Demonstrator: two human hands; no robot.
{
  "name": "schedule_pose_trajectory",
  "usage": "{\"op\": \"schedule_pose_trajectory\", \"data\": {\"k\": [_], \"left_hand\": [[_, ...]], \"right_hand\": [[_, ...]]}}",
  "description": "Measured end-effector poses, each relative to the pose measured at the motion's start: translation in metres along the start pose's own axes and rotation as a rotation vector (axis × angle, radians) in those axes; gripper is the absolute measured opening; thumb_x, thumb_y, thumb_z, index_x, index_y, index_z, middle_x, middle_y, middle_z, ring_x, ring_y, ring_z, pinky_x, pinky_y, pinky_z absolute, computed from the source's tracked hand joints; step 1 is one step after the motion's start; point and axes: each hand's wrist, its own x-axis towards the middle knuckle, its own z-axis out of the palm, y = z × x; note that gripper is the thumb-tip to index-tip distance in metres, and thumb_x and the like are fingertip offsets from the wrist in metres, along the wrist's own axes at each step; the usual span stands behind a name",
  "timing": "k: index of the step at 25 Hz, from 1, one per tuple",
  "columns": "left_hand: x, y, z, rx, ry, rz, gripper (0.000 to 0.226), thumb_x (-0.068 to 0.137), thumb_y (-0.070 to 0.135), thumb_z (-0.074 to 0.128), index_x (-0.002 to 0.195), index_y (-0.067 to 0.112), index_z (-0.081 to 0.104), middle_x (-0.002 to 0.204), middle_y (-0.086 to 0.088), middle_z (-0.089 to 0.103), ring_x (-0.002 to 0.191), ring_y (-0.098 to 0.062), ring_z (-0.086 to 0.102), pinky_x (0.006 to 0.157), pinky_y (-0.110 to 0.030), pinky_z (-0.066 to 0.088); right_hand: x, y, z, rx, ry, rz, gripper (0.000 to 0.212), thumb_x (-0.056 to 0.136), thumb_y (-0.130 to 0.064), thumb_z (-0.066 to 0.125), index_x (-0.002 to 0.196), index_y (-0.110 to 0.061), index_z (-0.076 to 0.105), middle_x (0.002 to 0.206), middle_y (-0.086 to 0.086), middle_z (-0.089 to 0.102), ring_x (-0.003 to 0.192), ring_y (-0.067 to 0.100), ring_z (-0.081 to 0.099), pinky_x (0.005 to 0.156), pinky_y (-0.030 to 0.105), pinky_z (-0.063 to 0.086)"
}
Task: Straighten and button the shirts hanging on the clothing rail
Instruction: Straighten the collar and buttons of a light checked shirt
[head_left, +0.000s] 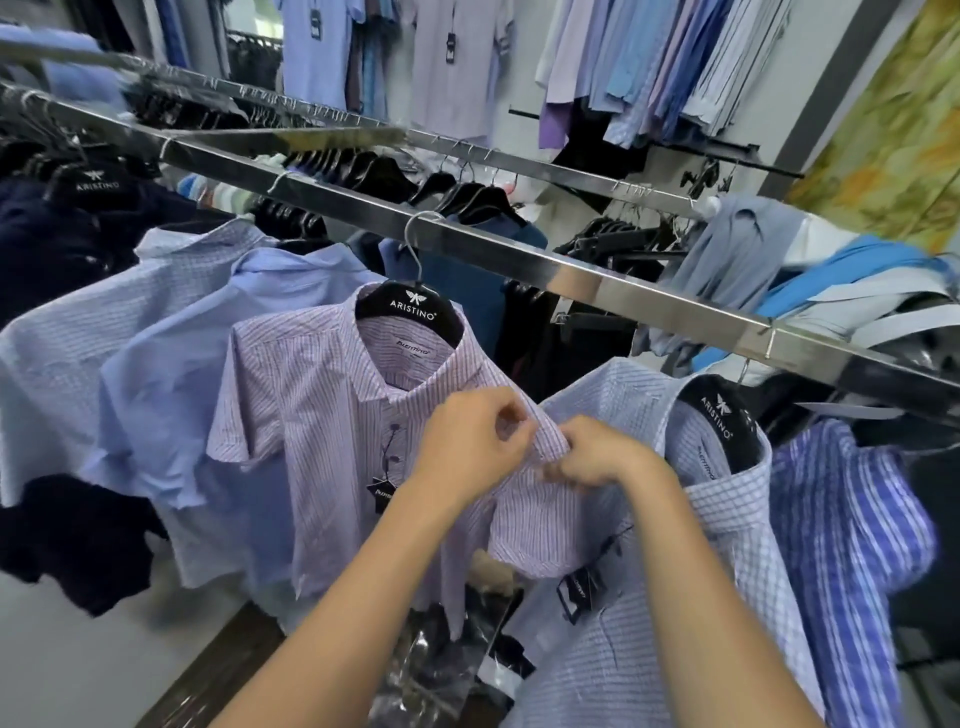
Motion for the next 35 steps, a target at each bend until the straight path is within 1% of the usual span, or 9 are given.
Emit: {"op": "schedule_pose_trajectory", "data": {"k": [4,8,13,15,21,27,30,32,35], "left_hand": [[-0.003,0.025,0.007,0.077,-0.172,0.194,0.038,0.089,0.023,0.062,0.126,0.028,0.059,0.136,0.005,0.046,0.085,-0.017,0.064,0.078,-0.036,0.051],[0.018,0.042,-0.004,0.466,-0.619,0.192,0.031,0.089,0.033,0.063,0.119,0.027,0.066,0.115,-0.002,0.064,0.106,-0.025,0.062,0.09,-0.041,0.051],[0.014,0.049,0.005,0.472,-0.693,0.101,0.032,0.082,0.049,0.069,0.105,0.027,0.073,0.099,0.003,0.071,0.099,-0.02,0.064,0.085,-0.036,0.054],[0.013,0.051,0.009,0.471,-0.692,0.11,0.027,0.084,0.045,0.067,0.101,0.025,0.073,0.095,0.003,0.07,0.1,-0.021,0.062,0.081,-0.034,0.051],[0.005,0.045,0.025,0.4,-0.603,0.123,0.003,0.09,0.021,0.067,0.089,0.024,0.065,0.09,0.002,0.056,0.093,-0.024,0.061,0.069,-0.032,0.042],[0.006,0.033,0.032,0.309,-0.46,0.109,0.009,0.092,0.02,0.064,0.086,0.026,0.065,0.076,0.013,0.052,0.084,-0.017,0.06,0.069,-0.029,0.038],[0.005,0.03,0.036,0.276,-0.402,0.123,0.007,0.09,0.021,0.066,0.084,0.024,0.066,0.084,0.012,0.065,0.092,-0.016,0.064,0.07,-0.028,0.039],[-0.002,0.024,0.041,0.184,-0.264,0.161,0.004,0.088,0.02,0.069,0.089,0.024,0.069,0.101,0.011,0.067,0.089,-0.013,0.065,0.071,-0.027,0.042],[-0.027,0.006,0.053,-0.075,0.187,0.044,0.019,0.083,0.016,0.073,0.078,0.024,0.057,0.102,0.008,0.054,0.063,-0.004,0.055,0.061,-0.022,0.044]], "right_hand": [[-0.023,-0.004,0.009,-0.025,-0.013,-0.058,0.018,0.083,-0.032,0.078,0.086,-0.031,0.06,0.079,0.005,0.068,0.069,0.02,0.067,0.073,0.037,0.058],[-0.036,-0.001,0.013,0.068,-0.053,-0.084,0.023,0.079,-0.027,0.085,0.084,-0.025,0.062,0.082,0.005,0.072,0.063,0.016,0.067,0.065,0.03,0.058],[-0.04,0.009,0.022,0.052,-0.094,-0.005,0.033,0.077,-0.027,0.087,0.093,-0.008,0.067,0.085,0.005,0.074,0.077,0.023,0.077,0.083,0.041,0.062],[-0.042,0.013,0.027,0.056,-0.115,0.039,0.039,0.079,-0.026,0.086,0.104,-0.008,0.063,0.092,0.007,0.073,0.073,0.021,0.075,0.079,0.039,0.062],[-0.053,0.036,0.045,-0.074,-0.122,0.117,0.034,0.081,-0.034,0.082,0.09,-0.003,0.072,0.081,0.008,0.076,0.067,0.019,0.069,0.072,0.036,0.059],[-0.06,0.056,0.069,-0.113,-0.216,0.164,0.044,0.073,-0.039,0.086,0.106,-0.015,0.072,0.098,0.002,0.078,0.087,0.021,0.075,0.086,0.04,0.061],[-0.064,0.058,0.076,-0.025,-0.287,0.221,0.044,0.078,-0.026,0.084,0.113,-0.009,0.063,0.096,0.008,0.077,0.083,0.023,0.077,0.08,0.041,0.063],[-0.064,0.055,0.079,0.066,-0.323,0.248,0.046,0.079,-0.018,0.082,0.116,-0.008,0.056,0.101,0.013,0.075,0.085,0.026,0.077,0.079,0.043,0.064],[-0.06,0.056,0.081,0.141,-0.3,0.21,0.04,0.081,-0.007,0.079,0.114,-0.006,0.056,0.109,0.014,0.069,0.09,0.027,0.076,0.079,0.04,0.064]]}}
